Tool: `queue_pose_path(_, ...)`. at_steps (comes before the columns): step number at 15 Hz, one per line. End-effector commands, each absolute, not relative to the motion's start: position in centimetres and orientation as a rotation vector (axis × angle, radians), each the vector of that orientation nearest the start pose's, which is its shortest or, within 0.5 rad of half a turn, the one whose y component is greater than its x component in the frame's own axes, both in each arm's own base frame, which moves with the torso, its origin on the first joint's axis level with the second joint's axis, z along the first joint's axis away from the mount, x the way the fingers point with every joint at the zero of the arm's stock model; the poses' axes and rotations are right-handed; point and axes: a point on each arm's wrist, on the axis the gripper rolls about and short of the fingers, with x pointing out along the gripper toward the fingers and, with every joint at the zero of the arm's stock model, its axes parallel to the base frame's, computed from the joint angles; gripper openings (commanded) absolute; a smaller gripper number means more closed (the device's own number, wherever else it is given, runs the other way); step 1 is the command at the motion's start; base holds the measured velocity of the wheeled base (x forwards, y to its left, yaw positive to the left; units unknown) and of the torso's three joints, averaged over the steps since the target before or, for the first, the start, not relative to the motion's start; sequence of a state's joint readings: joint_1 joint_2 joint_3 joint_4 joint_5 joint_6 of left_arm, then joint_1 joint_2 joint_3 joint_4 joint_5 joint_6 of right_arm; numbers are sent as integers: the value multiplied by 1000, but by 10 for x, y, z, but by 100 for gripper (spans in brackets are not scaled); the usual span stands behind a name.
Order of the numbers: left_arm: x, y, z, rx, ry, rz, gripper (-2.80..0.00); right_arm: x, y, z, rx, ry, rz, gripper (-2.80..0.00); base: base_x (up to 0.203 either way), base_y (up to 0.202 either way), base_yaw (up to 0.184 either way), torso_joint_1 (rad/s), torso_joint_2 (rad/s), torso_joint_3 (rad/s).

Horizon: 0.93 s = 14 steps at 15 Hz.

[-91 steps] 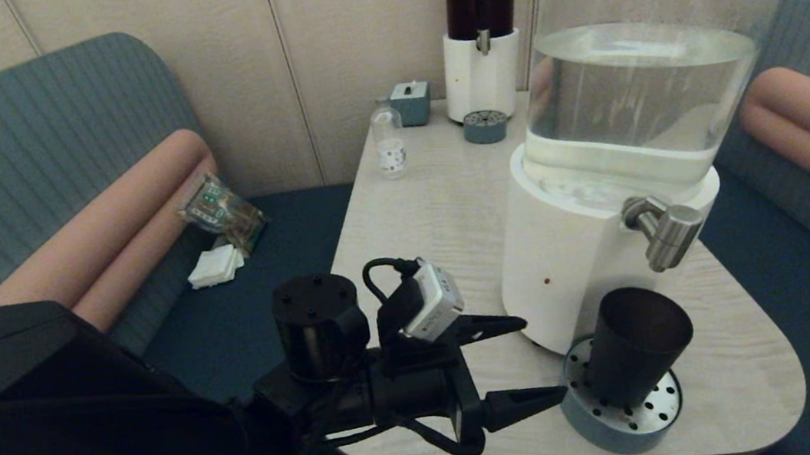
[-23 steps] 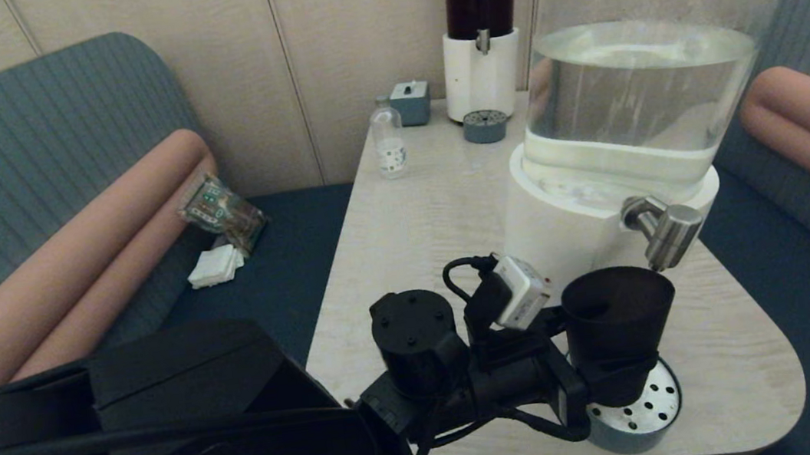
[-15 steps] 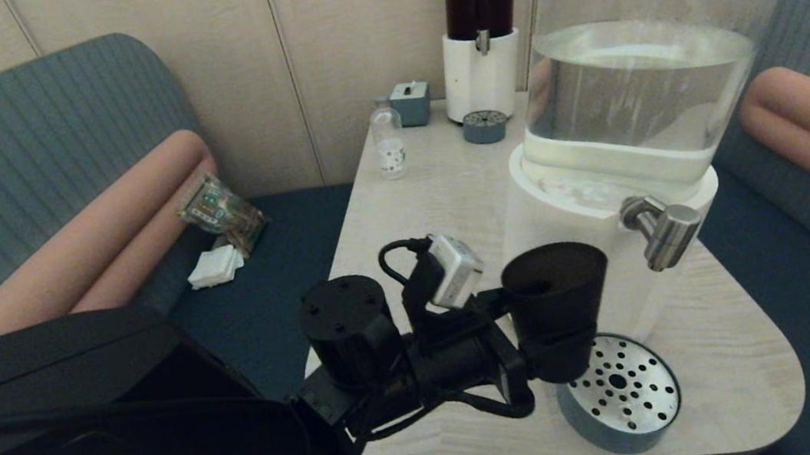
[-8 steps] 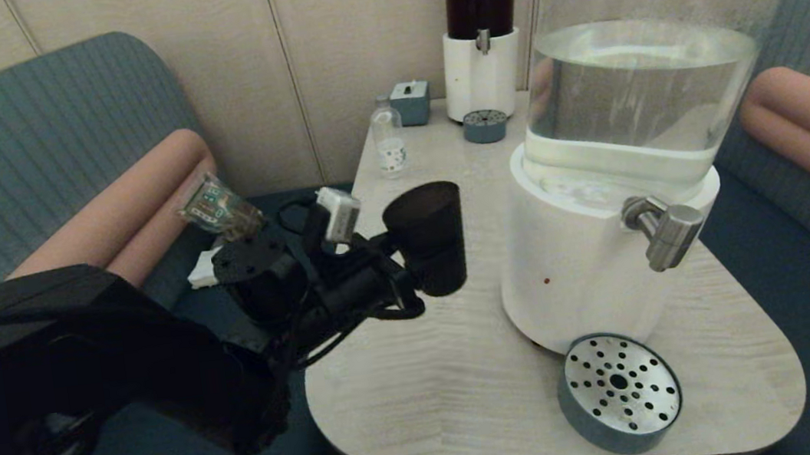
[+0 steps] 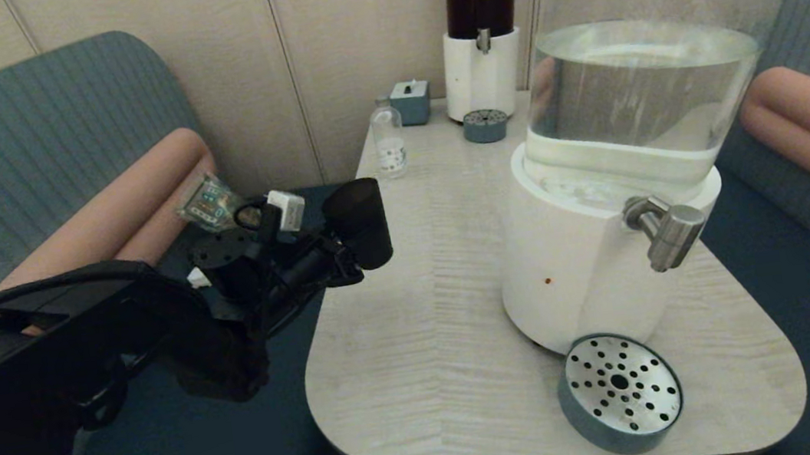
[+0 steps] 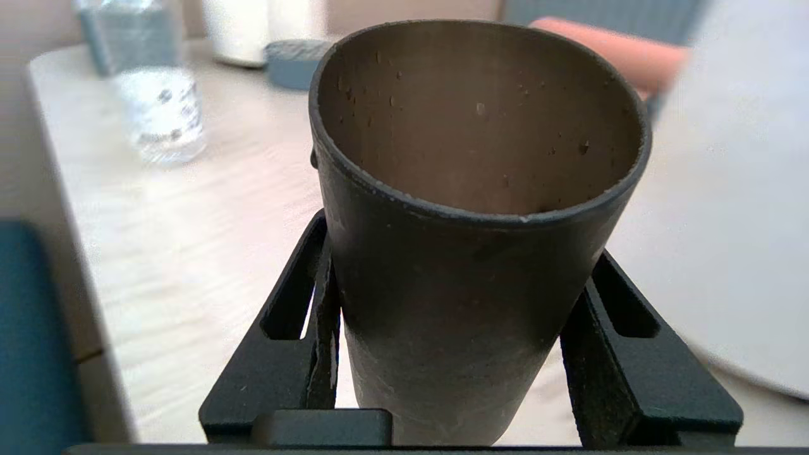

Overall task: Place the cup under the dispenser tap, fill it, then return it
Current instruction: Place the cup next to the water dispenser

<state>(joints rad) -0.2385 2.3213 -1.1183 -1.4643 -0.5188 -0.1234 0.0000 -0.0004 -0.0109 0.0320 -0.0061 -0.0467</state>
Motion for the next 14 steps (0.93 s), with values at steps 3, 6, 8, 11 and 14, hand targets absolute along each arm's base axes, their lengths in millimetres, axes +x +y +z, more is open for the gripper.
queue_pose_path(3,445,-108,75,-73,-195,-744,-280,-24,0,75,-48,22,-6,-280,0,0,0,0,0,0)
queue_pose_path(6,448,-109,67,-73,-186,-745,-280,-24,0,75,-47,23,-6,-280,0,0,0,0,0,0)
queue_pose_path(8,451,-109,63,-73,-183,-744,-280,-24,0,75,-48,22,-6,-280,0,0,0,0,0,0)
queue_pose_path(11,453,-110,55,-70,-175,-744,-280,-24,0,75,-48,22,-6,-280,0,0,0,0,0,0)
queue_pose_path(14,453,-111,52,-67,-170,-745,-280,-24,0,75,-48,22,-6,-280,0,0,0,0,0,0)
